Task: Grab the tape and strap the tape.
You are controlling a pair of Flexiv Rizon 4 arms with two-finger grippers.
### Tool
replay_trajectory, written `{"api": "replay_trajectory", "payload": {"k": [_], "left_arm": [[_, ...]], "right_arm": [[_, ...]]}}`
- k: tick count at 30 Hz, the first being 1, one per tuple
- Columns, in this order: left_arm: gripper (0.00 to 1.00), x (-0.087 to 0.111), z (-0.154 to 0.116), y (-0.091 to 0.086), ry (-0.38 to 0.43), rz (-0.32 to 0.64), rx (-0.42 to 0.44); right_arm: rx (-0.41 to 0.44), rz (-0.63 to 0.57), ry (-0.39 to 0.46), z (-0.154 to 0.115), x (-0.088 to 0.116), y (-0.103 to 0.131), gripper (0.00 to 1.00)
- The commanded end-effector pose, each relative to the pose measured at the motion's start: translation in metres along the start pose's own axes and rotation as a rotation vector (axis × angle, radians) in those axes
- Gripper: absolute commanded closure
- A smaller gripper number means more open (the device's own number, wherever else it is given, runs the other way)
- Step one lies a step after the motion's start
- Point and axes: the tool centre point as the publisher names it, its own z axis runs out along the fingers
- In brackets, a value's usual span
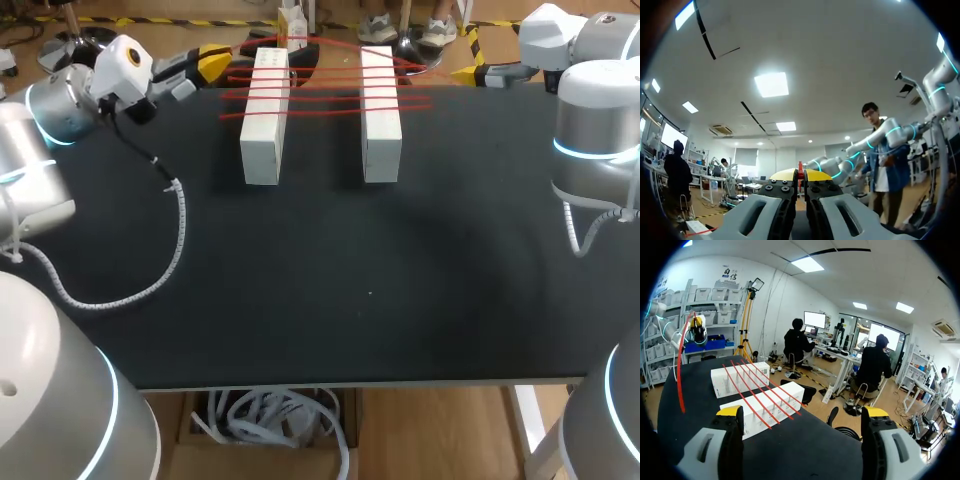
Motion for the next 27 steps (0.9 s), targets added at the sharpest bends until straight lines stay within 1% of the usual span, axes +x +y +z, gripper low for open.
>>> {"api": "replay_trajectory", "payload": {"k": [1,12,13,14,16,17,19,21,24,25,26,27], "left_arm": [[1.00,0.000,0.000,0.001,-0.002,0.001,0.001],[1.00,0.000,0.000,0.001,-0.002,0.001,0.001],[1.00,0.000,0.000,0.001,-0.002,0.001,0.001],[1.00,0.000,0.000,0.001,-0.002,0.001,0.001],[1.00,0.000,0.000,0.001,-0.002,0.001,0.001],[1.00,0.000,0.000,0.001,-0.002,0.001,0.001],[1.00,0.000,0.000,0.001,-0.002,0.001,0.001],[1.00,0.000,0.000,0.001,-0.002,0.001,0.001],[1.00,0.000,0.000,0.001,-0.002,0.001,0.001],[1.00,0.000,0.000,0.001,-0.002,0.001,0.001],[1.00,0.000,0.000,0.001,-0.002,0.001,0.001],[1.00,0.000,0.000,0.001,-0.002,0.001,0.001]], "right_arm": [[0.000,0.000,0.000,0.000,0.000,0.000,0.00],[0.000,0.000,0.000,0.000,0.000,0.000,0.00],[-0.028,0.048,-0.012,-0.004,0.002,0.003,0.00],[-0.044,0.049,-0.015,-0.009,0.007,0.005,0.00],[-0.057,0.019,-0.065,-0.021,0.016,0.009,0.00],[-0.052,-0.003,-0.073,-0.028,0.022,0.010,0.00],[-0.068,0.038,-0.119,-0.039,0.029,0.012,0.00],[-0.060,0.018,-0.180,-0.051,0.035,0.012,0.00],[-0.071,0.042,-0.271,-0.068,0.039,0.013,0.00],[-0.087,0.053,-0.289,-0.073,0.042,0.014,0.00],[-0.093,0.060,-0.330,-0.079,0.045,0.015,0.00],[-0.102,0.075,-0.352,-0.084,0.048,0.017,0.00]]}}
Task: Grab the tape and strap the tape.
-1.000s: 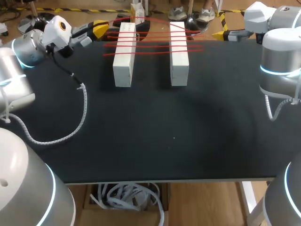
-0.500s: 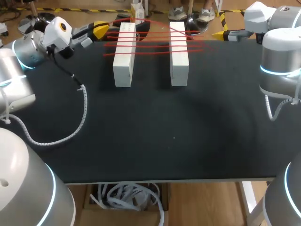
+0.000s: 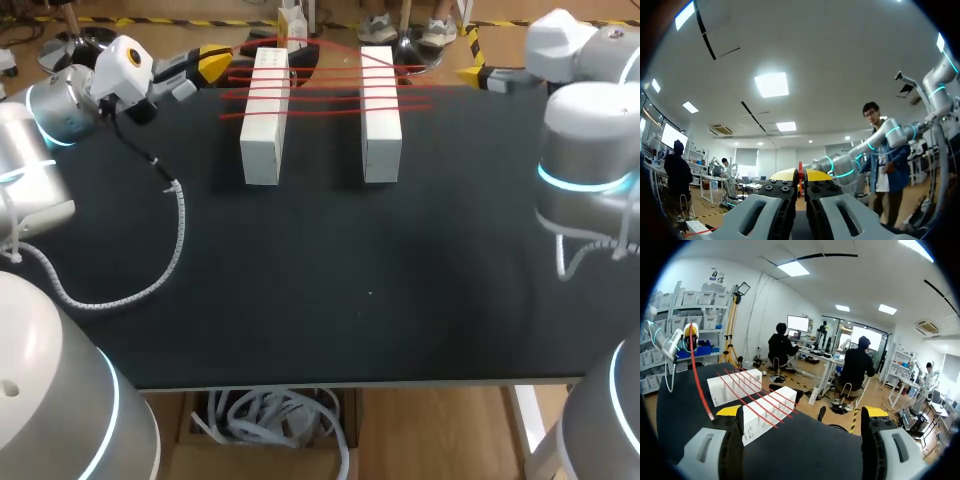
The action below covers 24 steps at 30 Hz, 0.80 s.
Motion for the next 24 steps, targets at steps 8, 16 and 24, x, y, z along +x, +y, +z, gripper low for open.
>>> {"api": "replay_trajectory", "payload": {"k": [8,16,24], "left_arm": [[1.00,0.000,0.000,0.001,0.000,0.002,0.001],[1.00,0.000,0.000,0.001,0.000,0.002,0.001],[1.00,0.000,0.000,0.001,0.000,0.002,0.001]], "right_arm": [[-0.123,0.144,-0.320,-0.062,0.043,0.006,0.00],[-0.163,0.250,-0.333,-0.074,0.069,0.022,0.00],[-0.185,0.260,-0.316,-0.084,0.101,0.030,0.00]]}}
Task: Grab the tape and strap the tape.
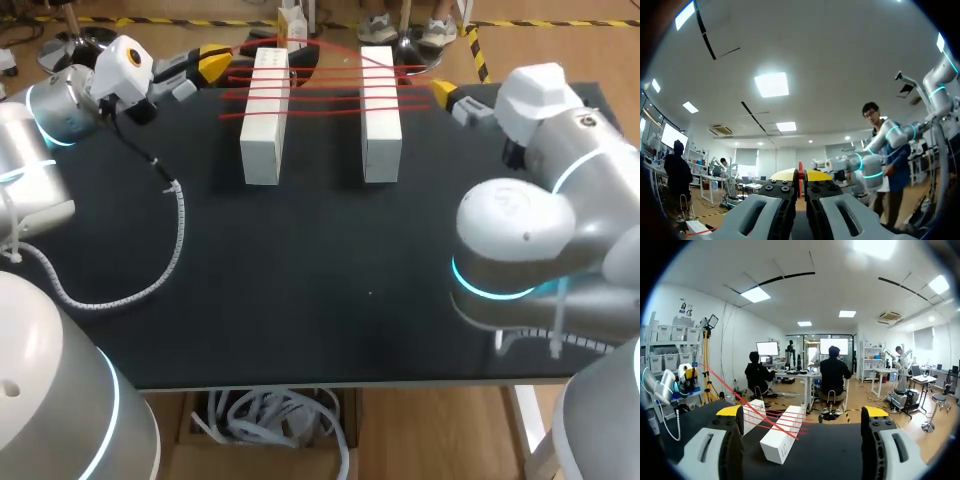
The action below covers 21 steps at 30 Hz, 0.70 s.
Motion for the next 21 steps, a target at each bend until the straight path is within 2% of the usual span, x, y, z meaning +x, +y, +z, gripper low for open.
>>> {"api": "replay_trajectory", "payload": {"k": [1,8,14,21], "left_arm": [[1.00,0.000,0.000,0.001,0.000,0.002,0.001],[1.00,0.000,0.000,0.001,0.000,0.002,0.001],[1.00,0.000,0.000,0.001,0.000,0.002,0.001],[1.00,0.000,0.000,0.001,0.000,0.002,0.001]], "right_arm": [[-0.003,0.016,-0.066,-0.010,0.016,-0.003,0.00],[-0.012,0.194,-0.085,-0.017,0.033,-0.007,0.00],[-0.059,0.351,-0.091,-0.018,0.042,-0.006,0.00],[-0.021,0.742,-0.148,-0.017,0.041,-0.017,0.00]]}}
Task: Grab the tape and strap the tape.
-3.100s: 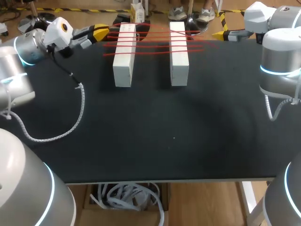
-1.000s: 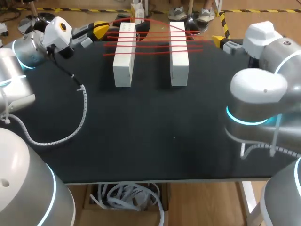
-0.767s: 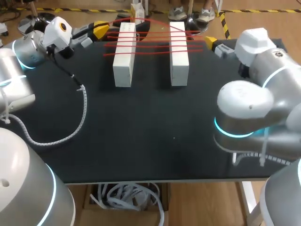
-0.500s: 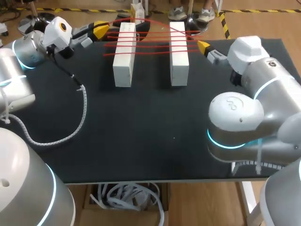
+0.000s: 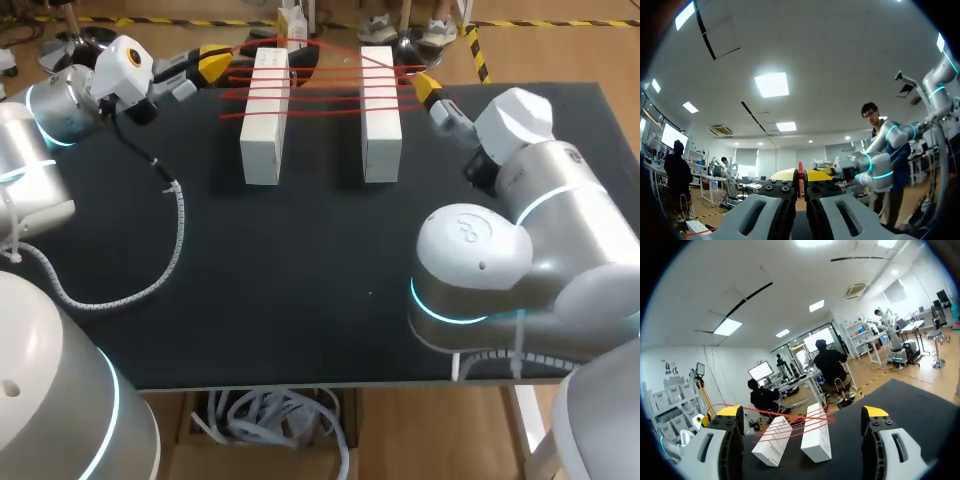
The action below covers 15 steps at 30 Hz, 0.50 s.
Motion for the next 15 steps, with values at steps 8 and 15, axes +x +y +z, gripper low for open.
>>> {"api": "replay_trajectory", "payload": {"k": [8,15], "left_arm": [[1.00,0.000,0.000,0.001,0.000,0.002,0.001],[1.00,0.000,0.000,0.001,0.000,0.002,0.001]], "right_arm": [[0.038,0.619,0.114,0.005,0.008,-0.013,0.00],[0.049,0.899,0.303,0.002,0.013,-0.017,0.00]]}}
